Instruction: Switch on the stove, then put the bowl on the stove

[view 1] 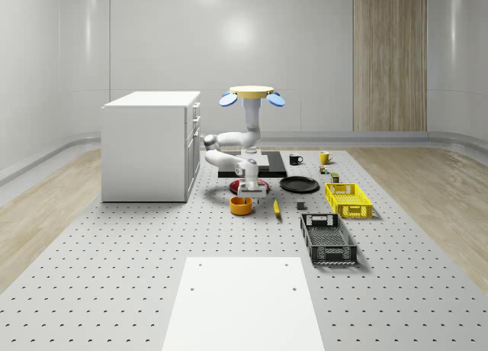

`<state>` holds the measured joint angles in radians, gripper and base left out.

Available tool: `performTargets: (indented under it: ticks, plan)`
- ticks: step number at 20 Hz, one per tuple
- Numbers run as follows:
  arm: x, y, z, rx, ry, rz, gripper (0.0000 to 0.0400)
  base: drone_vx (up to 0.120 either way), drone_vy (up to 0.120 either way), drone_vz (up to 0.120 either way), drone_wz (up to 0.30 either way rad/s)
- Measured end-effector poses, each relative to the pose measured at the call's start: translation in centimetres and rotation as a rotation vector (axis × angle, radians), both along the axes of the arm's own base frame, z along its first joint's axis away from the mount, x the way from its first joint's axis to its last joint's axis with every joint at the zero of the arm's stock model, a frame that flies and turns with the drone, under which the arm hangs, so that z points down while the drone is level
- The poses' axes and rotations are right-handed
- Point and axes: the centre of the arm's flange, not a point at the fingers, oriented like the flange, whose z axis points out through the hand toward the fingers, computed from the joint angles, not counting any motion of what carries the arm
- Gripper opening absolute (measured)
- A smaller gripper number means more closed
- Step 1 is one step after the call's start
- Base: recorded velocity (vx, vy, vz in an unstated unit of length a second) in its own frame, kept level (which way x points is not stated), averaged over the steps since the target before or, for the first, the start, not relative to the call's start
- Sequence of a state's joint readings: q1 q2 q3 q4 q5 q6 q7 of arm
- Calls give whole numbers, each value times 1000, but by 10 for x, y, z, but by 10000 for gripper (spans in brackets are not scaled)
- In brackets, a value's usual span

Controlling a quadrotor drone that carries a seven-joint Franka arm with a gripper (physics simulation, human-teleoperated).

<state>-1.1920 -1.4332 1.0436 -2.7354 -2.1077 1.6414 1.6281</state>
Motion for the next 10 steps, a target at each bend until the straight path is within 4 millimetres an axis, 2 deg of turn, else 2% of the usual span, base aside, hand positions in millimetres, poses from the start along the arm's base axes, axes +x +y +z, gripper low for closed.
performTargets:
  ticks: [5,10]
  plan:
    - [0,3,9,0,0,0,400,0,0,0,0]
    - [0,-3,13,0,0,0,400,0,0,0,0]
